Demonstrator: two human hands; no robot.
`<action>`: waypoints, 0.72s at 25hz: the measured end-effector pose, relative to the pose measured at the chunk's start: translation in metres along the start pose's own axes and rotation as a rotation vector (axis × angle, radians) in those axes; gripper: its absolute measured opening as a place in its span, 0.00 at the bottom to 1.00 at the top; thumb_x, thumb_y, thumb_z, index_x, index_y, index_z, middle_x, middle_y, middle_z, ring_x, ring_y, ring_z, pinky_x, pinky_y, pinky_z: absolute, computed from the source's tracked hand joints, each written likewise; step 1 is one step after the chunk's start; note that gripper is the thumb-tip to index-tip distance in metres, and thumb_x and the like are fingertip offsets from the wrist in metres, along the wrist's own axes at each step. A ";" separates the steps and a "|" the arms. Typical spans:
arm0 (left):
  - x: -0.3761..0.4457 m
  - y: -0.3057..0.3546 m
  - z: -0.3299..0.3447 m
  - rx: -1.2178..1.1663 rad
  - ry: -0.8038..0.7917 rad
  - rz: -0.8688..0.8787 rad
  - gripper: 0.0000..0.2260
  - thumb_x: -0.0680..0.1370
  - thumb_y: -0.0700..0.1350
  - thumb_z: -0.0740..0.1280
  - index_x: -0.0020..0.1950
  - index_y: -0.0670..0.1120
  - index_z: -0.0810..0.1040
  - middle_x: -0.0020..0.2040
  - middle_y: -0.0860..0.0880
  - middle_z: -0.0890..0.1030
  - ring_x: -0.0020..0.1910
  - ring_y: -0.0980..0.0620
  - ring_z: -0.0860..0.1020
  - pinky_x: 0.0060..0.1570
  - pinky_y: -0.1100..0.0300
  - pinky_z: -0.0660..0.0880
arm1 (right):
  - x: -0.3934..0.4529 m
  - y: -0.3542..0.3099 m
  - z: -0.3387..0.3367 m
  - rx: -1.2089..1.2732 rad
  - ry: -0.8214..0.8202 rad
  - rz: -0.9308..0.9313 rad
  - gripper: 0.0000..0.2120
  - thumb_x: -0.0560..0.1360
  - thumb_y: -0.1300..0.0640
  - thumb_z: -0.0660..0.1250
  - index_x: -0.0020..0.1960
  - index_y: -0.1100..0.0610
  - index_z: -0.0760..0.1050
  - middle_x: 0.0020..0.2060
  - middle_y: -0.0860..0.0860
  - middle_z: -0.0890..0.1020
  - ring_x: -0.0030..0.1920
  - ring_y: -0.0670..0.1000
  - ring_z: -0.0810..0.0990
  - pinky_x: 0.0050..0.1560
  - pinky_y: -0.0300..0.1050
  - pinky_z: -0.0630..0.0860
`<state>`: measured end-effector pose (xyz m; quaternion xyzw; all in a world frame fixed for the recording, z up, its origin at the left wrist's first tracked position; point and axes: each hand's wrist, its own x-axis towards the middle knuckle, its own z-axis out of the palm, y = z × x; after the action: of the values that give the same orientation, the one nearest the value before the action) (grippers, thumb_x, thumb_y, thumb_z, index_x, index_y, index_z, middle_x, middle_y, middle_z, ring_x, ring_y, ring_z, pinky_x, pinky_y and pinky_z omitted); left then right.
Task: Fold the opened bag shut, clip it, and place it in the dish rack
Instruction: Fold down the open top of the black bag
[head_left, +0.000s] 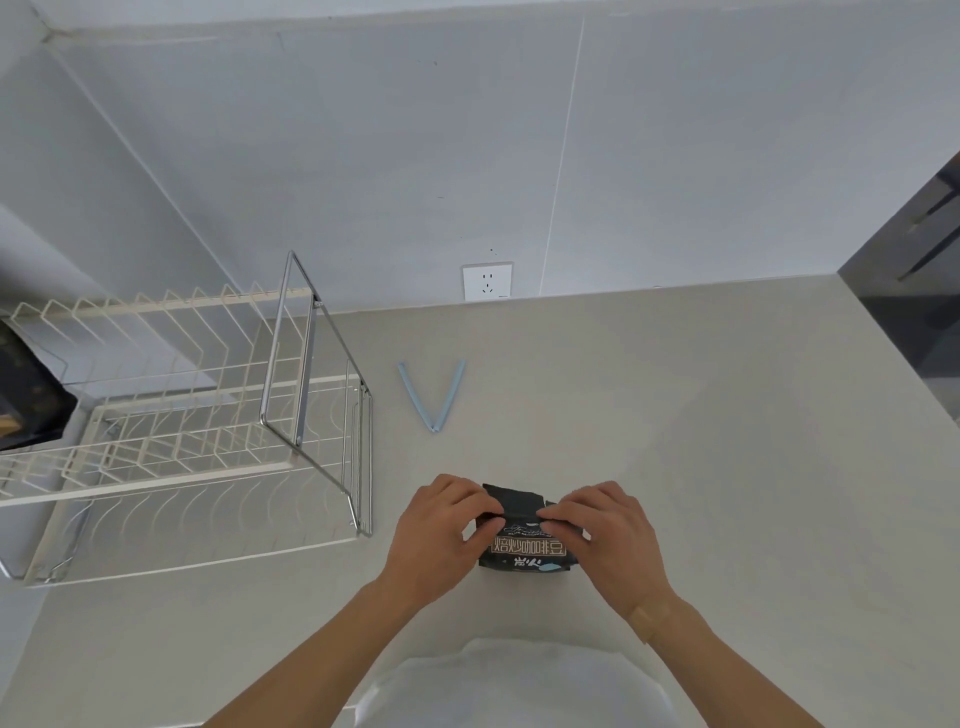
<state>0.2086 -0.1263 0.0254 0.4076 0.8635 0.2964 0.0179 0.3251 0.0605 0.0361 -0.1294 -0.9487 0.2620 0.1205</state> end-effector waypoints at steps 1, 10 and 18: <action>0.003 0.001 0.000 0.013 -0.018 0.025 0.05 0.73 0.48 0.73 0.48 0.52 0.83 0.45 0.55 0.83 0.48 0.52 0.78 0.43 0.55 0.77 | 0.002 -0.001 0.000 0.001 -0.013 -0.015 0.05 0.69 0.53 0.76 0.45 0.46 0.84 0.38 0.42 0.84 0.43 0.50 0.78 0.42 0.44 0.73; 0.016 0.012 0.008 0.023 -0.072 0.108 0.03 0.74 0.50 0.72 0.46 0.53 0.83 0.38 0.55 0.81 0.39 0.52 0.76 0.41 0.61 0.68 | 0.010 -0.005 0.000 -0.033 -0.047 -0.037 0.03 0.68 0.54 0.76 0.40 0.47 0.83 0.30 0.44 0.81 0.36 0.50 0.76 0.35 0.43 0.72; 0.021 0.004 0.007 0.137 -0.115 0.023 0.16 0.74 0.60 0.66 0.36 0.48 0.77 0.35 0.53 0.79 0.38 0.52 0.72 0.43 0.60 0.67 | 0.011 0.011 0.004 -0.027 -0.078 0.035 0.14 0.68 0.49 0.76 0.32 0.54 0.74 0.27 0.43 0.73 0.33 0.47 0.69 0.34 0.32 0.61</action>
<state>0.1988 -0.1058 0.0265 0.4341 0.8746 0.2129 0.0362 0.3154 0.0712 0.0286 -0.1372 -0.9537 0.2564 0.0770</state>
